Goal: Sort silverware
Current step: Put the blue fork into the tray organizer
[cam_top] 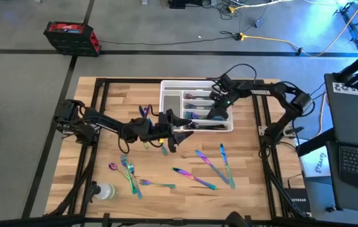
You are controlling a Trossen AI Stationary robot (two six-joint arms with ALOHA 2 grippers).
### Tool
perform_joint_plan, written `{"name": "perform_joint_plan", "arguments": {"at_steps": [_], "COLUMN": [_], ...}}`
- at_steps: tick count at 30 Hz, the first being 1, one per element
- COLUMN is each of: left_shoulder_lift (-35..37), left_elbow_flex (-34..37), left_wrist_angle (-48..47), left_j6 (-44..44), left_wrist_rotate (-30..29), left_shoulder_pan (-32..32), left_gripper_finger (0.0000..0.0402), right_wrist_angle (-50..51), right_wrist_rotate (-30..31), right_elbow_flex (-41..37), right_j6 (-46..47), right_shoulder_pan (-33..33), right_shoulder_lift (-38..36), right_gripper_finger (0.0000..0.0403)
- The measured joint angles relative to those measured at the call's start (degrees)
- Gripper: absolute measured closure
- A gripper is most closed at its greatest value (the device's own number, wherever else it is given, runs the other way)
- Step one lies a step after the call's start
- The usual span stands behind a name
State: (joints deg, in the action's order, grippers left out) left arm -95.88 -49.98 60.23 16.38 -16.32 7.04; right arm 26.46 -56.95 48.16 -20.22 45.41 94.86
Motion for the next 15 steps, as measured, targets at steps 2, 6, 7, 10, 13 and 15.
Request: {"name": "perform_joint_plan", "arguments": {"at_steps": [2,6,7,10,13,15], "left_shoulder_lift": [0.0,0.0,-0.02,-0.02,-0.02,-0.02], "left_elbow_flex": [0.0,0.0,0.0,0.0,0.0,0.0], "left_wrist_angle": [-0.39,-1.78,-1.96,-1.67,-1.67,-1.54], "left_j6": [0.02,0.13,0.13,0.13,0.13,0.13], "left_wrist_rotate": [0.0,0.0,0.0,-0.02,-0.03,-0.04], "left_shoulder_pan": [0.1,0.2,0.2,0.2,0.2,0.2], "left_gripper_finger": [0.0151,0.0151,0.0151,0.0151,0.0151,0.0151], "right_wrist_angle": [4.52,7.34,7.33,7.31,7.51,7.56], "right_wrist_rotate": [3.82,7.41,7.46,7.81,7.9,7.91], "right_elbow_flex": [1.85,3.9,4.0,3.85,3.57,3.57], "right_j6": [-5.26,-10.17,-10.64,-13.44,-17.57,-19.82], "right_shoulder_pan": [0.0,0.0,0.0,0.0,0.0,0.28], "right_shoulder_lift": [0.55,0.64,0.64,0.64,0.64,0.64], "right_gripper_finger": [0.0403,0.0403,0.0403,0.0403,0.0403,0.0403]}}
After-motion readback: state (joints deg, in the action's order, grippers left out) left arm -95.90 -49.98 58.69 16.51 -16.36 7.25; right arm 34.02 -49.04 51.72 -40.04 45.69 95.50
